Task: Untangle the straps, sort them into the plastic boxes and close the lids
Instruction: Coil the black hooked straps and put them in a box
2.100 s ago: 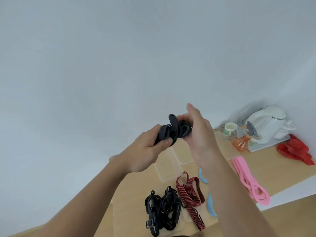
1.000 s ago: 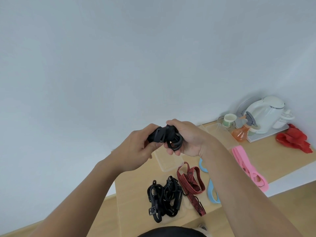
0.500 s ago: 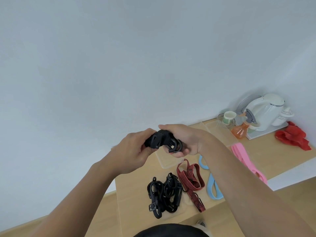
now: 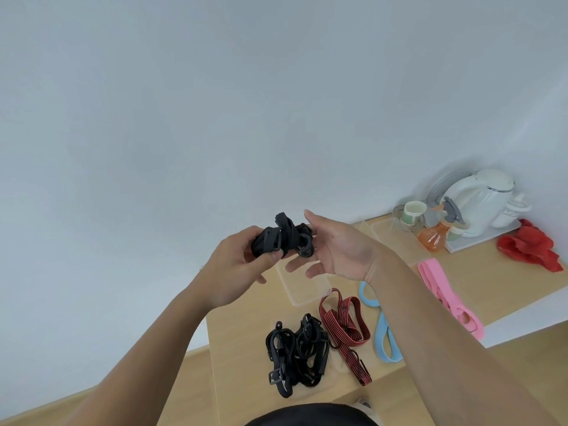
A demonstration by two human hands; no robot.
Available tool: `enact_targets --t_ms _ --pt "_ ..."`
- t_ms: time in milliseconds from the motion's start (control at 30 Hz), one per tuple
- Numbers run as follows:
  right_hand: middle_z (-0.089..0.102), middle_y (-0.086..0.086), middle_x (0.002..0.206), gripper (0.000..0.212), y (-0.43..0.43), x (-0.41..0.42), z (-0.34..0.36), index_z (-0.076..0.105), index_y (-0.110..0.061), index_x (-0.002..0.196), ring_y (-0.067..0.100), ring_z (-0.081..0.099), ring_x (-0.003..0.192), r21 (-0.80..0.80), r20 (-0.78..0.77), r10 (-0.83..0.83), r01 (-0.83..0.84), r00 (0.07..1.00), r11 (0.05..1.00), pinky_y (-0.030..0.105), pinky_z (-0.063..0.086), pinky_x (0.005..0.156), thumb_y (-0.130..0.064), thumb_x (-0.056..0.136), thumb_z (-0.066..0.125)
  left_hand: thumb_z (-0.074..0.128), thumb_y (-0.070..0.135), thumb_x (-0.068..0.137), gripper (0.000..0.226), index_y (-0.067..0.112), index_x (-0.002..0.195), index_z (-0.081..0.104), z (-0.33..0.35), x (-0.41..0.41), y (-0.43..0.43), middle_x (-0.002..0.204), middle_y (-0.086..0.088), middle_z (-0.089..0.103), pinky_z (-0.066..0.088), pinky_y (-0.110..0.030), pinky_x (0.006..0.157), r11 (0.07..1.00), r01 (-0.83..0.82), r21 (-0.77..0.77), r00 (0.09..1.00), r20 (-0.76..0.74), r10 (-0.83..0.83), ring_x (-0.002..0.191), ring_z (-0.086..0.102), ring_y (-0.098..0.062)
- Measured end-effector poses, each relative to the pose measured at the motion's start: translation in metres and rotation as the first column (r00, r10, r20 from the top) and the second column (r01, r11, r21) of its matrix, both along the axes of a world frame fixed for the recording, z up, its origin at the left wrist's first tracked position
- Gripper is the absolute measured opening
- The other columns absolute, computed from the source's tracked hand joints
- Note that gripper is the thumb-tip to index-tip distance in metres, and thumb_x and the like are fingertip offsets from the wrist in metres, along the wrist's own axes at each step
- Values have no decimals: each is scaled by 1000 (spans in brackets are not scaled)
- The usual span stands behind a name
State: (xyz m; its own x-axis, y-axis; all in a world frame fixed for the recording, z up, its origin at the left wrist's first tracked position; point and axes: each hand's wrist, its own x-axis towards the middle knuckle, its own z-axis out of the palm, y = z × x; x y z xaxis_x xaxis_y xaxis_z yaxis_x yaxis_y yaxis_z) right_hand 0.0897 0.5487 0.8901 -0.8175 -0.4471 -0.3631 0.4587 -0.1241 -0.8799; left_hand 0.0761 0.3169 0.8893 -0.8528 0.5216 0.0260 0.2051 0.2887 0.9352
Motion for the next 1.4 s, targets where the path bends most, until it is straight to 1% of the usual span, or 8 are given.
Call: enact_targets --t_ms 333,467,700,867,1067,1200,1267,1400 --pt "77 10 105 31 -3 6 -28 65 -10 122 25 74 97 246 -119 -242 265 963 932 29 54 74 -22 95 70 72 27 93 24 17 115 70 -33 -25 23 103 -16 67 64 -41 79 966 -253 47 947 217 237 67 67 -17" --pt "79 4 92 28 -9 6 -55 66 -19 116 21 76 87 406 -152 -354 385 923 829 26 52 68 -27 91 74 69 21 95 19 19 114 72 -65 -31 48 92 -8 66 64 -41 81 954 -299 27 907 317 275 66 69 -15" --pt "71 6 64 19 -13 -31 -145 73 -7 76 20 64 61 586 29 -532 416 846 695 30 50 61 -21 88 67 64 21 95 45 12 139 55 -139 -47 66 110 -2 70 55 -33 73 922 -272 -278 845 389 366 83 68 -22" --pt "67 6 77 20 -21 -59 -198 63 -7 80 25 63 74 698 23 -517 356 856 621 28 44 59 -23 91 63 69 27 88 14 19 99 66 -169 -38 51 105 -4 69 61 -42 80 822 -107 -560 854 372 364 90 68 -24" --pt "60 2 88 13 -17 -66 -202 57 -11 90 23 60 84 811 -115 -292 259 949 524 27 41 57 -23 95 58 83 40 79 70 19 138 50 -180 -13 43 127 -6 59 61 -42 86 665 233 -709 800 529 284 101 68 -29" --pt "52 1 110 24 -19 -36 -187 59 -14 112 17 54 90 792 -471 -179 503 864 346 29 48 69 -28 93 62 81 31 84 68 13 141 50 -190 -2 45 125 -10 62 63 -43 81 643 228 -731 802 516 301 93 72 -30" --pt "58 -2 96 10 -26 -16 -177 62 -15 98 14 56 81 715 -582 -62 546 811 437 28 49 66 -23 92 63 78 32 86 55 12 133 58 -194 1 41 120 -9 65 62 -42 80 668 140 -731 825 460 330 90 70 -27" --pt "65 -8 82 8 -40 27 -160 66 -17 94 11 61 76 780 -227 380 -66 897 622 30 53 72 -24 94 62 74 32 87 48 16 129 57 -193 8 28 109 -6 68 58 -34 72 724 2 -690 817 419 397 82 66 -23"
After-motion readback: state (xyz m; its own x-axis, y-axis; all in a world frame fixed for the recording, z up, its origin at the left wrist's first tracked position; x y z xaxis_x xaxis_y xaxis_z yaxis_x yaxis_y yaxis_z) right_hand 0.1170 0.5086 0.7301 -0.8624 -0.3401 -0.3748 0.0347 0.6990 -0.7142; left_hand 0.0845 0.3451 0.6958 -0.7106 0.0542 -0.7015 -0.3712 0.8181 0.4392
